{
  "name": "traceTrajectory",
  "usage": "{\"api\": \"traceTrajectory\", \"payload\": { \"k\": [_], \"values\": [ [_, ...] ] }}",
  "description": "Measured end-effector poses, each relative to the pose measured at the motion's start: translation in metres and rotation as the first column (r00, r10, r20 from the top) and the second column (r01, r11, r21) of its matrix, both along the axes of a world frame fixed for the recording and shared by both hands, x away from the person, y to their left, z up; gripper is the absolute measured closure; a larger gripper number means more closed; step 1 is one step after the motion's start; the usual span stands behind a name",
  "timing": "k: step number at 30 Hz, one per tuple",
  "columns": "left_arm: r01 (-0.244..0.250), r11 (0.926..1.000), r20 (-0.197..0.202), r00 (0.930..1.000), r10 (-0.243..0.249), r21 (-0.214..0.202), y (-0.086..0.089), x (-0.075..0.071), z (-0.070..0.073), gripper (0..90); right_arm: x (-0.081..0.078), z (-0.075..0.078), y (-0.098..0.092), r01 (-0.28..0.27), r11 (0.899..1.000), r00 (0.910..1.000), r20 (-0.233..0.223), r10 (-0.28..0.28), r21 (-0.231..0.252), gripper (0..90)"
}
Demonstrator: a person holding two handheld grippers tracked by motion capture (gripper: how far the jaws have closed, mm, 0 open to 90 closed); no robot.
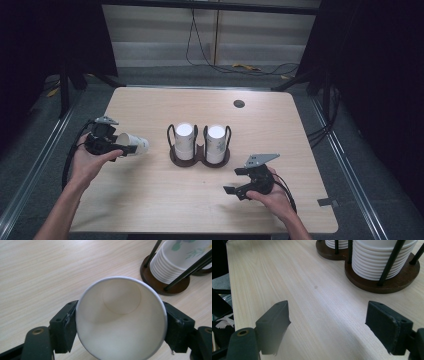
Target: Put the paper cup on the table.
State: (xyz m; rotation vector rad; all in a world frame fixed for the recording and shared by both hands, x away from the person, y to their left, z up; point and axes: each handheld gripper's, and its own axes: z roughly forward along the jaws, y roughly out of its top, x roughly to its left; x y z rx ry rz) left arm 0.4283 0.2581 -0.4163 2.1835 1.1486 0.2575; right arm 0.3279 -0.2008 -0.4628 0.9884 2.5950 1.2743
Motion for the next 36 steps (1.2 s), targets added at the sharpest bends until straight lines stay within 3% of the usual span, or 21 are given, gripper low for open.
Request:
{"api": "traceTrajectory", "payload": {
  "k": [4, 8, 19, 28, 31, 32, 36],
  "values": [
    [-0.001, 0.9987, -0.028, 0.9996, 0.003, 0.051, -0.001, 0.006, -0.006, 23.6, 0.000, 0.000, -0.001, 0.003, 1.000, 1.0000, 0.004, -0.003, -0.001, 19.2],
    [-0.002, 0.9983, -0.060, 0.9982, 0.006, 0.058, -0.002, 0.012, -0.009, 23.2, 0.000, 0.000, -0.001, 0.002, 1.000, 1.0000, 0.000, -0.002, -0.001, 19.2],
    [-0.007, 0.9938, -0.062, 0.9980, 0.014, 0.111, -0.009, 0.022, -0.017, 22.7, 0.000, -0.001, 0.000, 0.000, 1.000, 1.0000, -0.002, 0.000, -0.005, 19.2],
    [-0.011, 0.9968, -0.071, 0.9973, 0.016, 0.079, -0.013, 0.028, -0.022, 19.9, -0.001, -0.001, 0.000, -0.003, 1.000, 1.0000, -0.001, 0.003, -0.003, 19.3],
    [-0.016, 0.9985, -0.075, 0.9970, 0.020, 0.053, -0.013, 0.028, -0.025, 19.8, -0.001, -0.001, 0.000, 0.000, 1.000, 1.0000, -0.003, 0.000, -0.001, 19.4],
    [-0.025, 0.9993, -0.076, 0.9968, 0.027, 0.027, -0.011, 0.029, -0.027, 19.8, 0.000, -0.001, -0.001, 0.000, 1.000, 1.0000, -0.004, 0.000, -0.002, 19.5],
    [-0.013, 0.9998, -0.080, 0.9967, 0.014, 0.014, -0.007, 0.029, -0.032, 19.5, -0.001, -0.001, 0.000, -0.005, 1.000, 1.0000, -0.003, 0.005, -0.003, 19.7]
  ]
}}
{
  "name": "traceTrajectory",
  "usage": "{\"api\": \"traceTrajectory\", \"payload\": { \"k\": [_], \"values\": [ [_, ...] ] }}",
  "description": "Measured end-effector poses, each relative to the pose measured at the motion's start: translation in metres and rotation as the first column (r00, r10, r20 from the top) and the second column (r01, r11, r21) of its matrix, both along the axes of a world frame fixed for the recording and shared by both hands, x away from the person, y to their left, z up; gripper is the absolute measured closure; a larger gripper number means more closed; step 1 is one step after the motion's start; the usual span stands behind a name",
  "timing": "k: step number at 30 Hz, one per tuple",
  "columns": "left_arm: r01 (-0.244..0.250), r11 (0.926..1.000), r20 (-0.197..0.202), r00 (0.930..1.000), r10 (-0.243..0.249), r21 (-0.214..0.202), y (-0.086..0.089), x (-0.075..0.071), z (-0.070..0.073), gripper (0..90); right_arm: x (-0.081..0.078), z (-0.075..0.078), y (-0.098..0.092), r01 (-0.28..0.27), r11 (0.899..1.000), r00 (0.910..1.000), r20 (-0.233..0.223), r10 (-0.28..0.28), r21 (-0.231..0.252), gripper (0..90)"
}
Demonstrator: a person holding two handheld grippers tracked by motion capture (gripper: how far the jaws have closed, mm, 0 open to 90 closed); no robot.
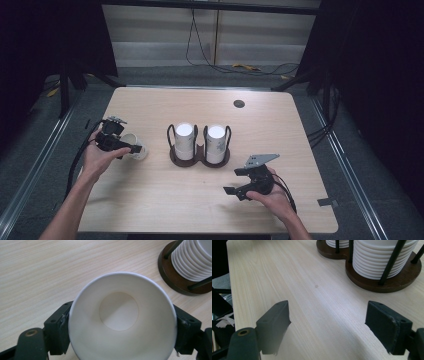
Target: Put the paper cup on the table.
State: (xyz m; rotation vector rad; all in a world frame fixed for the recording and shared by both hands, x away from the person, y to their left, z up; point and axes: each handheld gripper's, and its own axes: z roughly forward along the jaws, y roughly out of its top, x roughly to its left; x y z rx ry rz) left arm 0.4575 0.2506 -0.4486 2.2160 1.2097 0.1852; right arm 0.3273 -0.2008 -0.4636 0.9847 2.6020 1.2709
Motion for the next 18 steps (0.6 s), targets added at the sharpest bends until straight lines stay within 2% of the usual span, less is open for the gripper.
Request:
{"api": "traceTrajectory", "payload": {
  "k": [12, 14, 18],
  "values": [
    [0.000, 1.0000, 0.007, 1.0000, 0.000, 0.009, -0.0047, -0.0026, -0.0057, 18.0, 0.0005, -0.0001, 0.0009, 0.000, 1.000, 1.0000, 0.001, 0.000, 0.002, 19.6],
    [0.017, 0.9997, 0.003, 0.9999, -0.017, 0.016, -0.0060, -0.0031, -0.0067, 18.0, 0.0003, 0.0000, 0.0002, 0.002, 1.000, 1.0000, 0.000, -0.002, 0.000, 19.6],
    [0.019, 0.9997, 0.007, 0.9998, -0.019, 0.018, -0.0068, -0.0033, -0.0070, 17.9, 0.0003, 0.0003, -0.0002, 0.003, 1.000, 1.0000, 0.002, -0.003, 0.005, 19.6]
  ]
}}
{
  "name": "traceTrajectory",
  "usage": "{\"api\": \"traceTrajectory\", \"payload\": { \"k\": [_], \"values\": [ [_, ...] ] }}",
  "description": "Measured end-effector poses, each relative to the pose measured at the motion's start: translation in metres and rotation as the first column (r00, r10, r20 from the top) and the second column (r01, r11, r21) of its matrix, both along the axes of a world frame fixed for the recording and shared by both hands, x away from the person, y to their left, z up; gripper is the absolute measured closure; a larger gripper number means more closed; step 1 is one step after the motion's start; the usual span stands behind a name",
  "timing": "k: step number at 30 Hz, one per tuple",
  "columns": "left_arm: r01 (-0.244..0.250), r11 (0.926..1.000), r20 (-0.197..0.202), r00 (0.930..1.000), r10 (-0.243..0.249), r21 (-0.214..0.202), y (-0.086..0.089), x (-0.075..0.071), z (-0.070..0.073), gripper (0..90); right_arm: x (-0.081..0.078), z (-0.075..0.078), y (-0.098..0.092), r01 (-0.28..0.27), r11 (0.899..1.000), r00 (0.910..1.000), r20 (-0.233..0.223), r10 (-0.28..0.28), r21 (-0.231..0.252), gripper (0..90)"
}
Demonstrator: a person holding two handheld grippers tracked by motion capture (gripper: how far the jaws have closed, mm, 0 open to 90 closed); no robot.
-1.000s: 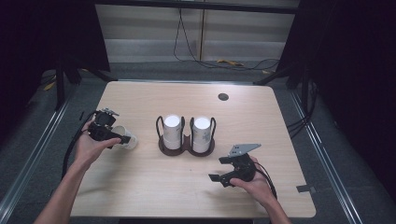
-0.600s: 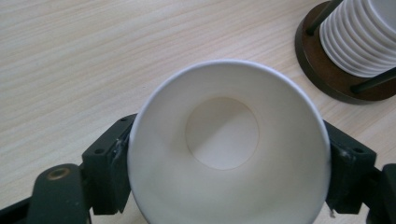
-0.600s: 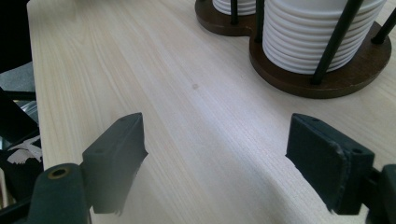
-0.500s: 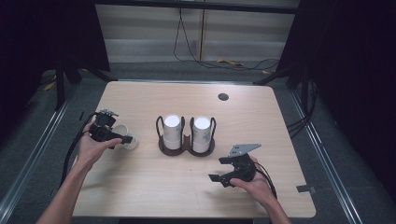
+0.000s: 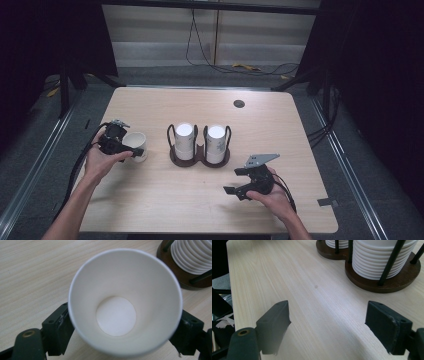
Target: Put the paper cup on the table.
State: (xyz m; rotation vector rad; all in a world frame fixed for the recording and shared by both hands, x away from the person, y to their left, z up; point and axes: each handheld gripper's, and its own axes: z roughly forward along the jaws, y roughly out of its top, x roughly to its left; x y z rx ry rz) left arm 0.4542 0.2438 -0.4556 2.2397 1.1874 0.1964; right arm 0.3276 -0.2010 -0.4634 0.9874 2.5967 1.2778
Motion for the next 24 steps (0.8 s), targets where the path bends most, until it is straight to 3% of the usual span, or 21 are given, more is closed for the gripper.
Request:
{"api": "traceTrajectory", "payload": {
  "k": [7, 8, 11, 19, 20, 24],
  "values": [
    [0.014, 0.9999, 0.003, 0.9999, -0.014, -0.008, 0.003, -0.003, 0.001, 17.5, 0.000, 0.000, 0.000, 0.000, 1.000, 1.0000, 0.003, 0.000, -0.001, 19.6],
    [-0.006, 0.9999, 0.011, 0.9999, 0.007, -0.009, 0.005, -0.004, 0.000, 17.5, 0.000, 0.000, 0.000, 0.001, 1.000, 1.0000, 0.003, -0.001, -0.001, 19.6],
    [-0.006, 0.9999, 0.022, 0.9997, 0.006, -0.013, 0.010, -0.007, -0.001, 17.8, 0.000, 0.000, 0.000, 0.002, 1.000, 1.0000, 0.001, -0.002, -0.002, 19.6],
    [-0.002, 0.9984, 0.030, 0.9996, 0.004, -0.057, 0.018, -0.013, -0.005, 16.9, 0.000, -0.001, 0.001, 0.003, 1.000, 1.0000, -0.005, -0.003, -0.008, 19.6],
    [0.004, 0.9968, 0.058, 0.9983, 0.001, -0.080, 0.022, -0.014, -0.005, 16.9, 0.000, -0.001, 0.001, 0.003, 1.000, 1.0000, -0.005, -0.003, -0.008, 19.6],
    [-0.014, 0.9937, 0.054, 0.9983, 0.020, -0.111, 0.029, -0.018, -0.009, 16.5, -0.001, 0.000, 0.001, -0.001, 1.000, 1.0000, 0.001, 0.001, -0.005, 19.6]
  ]
}}
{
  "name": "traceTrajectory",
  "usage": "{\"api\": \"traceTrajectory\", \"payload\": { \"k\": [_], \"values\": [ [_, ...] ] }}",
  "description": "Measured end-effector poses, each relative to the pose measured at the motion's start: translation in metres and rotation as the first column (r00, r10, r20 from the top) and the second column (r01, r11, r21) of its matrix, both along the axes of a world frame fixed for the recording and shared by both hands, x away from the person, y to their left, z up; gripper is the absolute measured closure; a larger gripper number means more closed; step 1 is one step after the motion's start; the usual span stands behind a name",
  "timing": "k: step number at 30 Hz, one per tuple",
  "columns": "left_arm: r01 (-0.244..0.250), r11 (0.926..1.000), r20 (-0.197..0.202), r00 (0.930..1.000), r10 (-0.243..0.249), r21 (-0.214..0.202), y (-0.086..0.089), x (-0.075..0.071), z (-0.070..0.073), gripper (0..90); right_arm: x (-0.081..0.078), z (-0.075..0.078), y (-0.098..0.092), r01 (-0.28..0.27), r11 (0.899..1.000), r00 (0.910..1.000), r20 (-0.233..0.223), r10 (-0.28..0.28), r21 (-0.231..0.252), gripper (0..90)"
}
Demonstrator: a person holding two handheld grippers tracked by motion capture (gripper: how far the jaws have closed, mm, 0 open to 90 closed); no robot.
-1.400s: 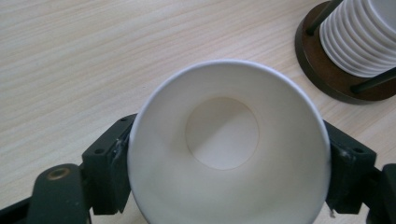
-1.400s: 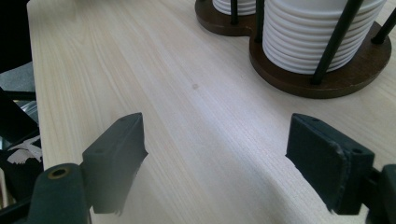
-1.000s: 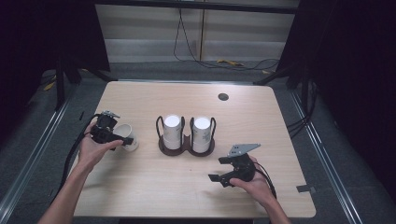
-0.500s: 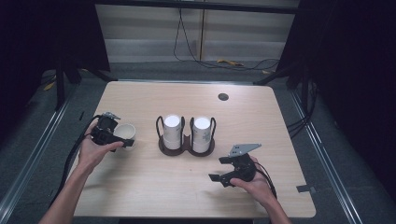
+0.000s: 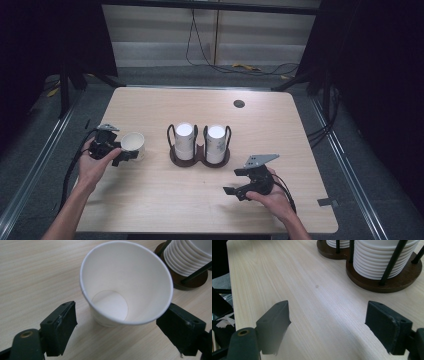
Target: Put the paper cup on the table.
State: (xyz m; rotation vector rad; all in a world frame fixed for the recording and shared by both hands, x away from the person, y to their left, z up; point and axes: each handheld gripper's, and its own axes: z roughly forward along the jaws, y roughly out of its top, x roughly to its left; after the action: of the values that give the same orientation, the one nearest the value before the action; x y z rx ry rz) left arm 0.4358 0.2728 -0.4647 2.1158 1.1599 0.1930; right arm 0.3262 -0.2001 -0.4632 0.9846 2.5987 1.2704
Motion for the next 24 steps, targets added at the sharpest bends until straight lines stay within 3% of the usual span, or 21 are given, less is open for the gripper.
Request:
{"api": "traceTrajectory", "payload": {
  "k": [3, 7, 12, 15, 17, 21, 24],
  "values": [
    [-0.002, 0.9997, 0.017, 0.9999, 0.003, -0.025, 0.005, -0.007, -0.001, 16.5, 0.001, 0.000, -0.001, 0.006, 1.000, 1.0000, -0.001, -0.006, 0.003, 19.7],
    [-0.005, 1.0000, 0.030, 0.9995, 0.005, -0.004, 0.006, -0.014, -0.002, 17.1, 0.001, 0.000, -0.001, 0.006, 1.000, 1.0000, 0.003, -0.006, 0.002, 19.6],
    [-0.018, 0.9987, 0.052, 0.9984, 0.020, -0.048, 0.012, -0.026, -0.005, 17.9, 0.000, 0.001, -0.001, 0.011, 1.000, 0.9999, 0.003, -0.011, 0.001, 19.6],
    [-0.014, 0.9988, 0.055, 0.9983, 0.016, -0.046, 0.013, -0.031, -0.006, 18.7, 0.000, 0.001, -0.001, 0.013, 1.000, 0.9999, 0.004, -0.013, -0.001, 19.6],
    [-0.025, 0.9963, 0.058, 0.9978, 0.030, -0.082, 0.014, -0.040, -0.005, 23.5, 0.000, 0.001, -0.001, 0.013, 1.000, 0.9999, 0.004, -0.013, 0.000, 19.6],
    [-0.009, 0.9971, 0.065, 0.9978, 0.014, -0.075, 0.013, -0.047, -0.004, 23.8, 0.000, 0.000, -0.001, 0.016, 1.000, 0.9999, 0.005, -0.016, 0.001, 19.6],
    [0.032, 0.9974, 0.079, 0.9965, -0.027, -0.064, 0.008, -0.058, -0.004, 23.8, 0.000, 0.001, -0.002, 0.023, 1.000, 0.9997, 0.010, -0.023, 0.004, 19.6]
  ]
}}
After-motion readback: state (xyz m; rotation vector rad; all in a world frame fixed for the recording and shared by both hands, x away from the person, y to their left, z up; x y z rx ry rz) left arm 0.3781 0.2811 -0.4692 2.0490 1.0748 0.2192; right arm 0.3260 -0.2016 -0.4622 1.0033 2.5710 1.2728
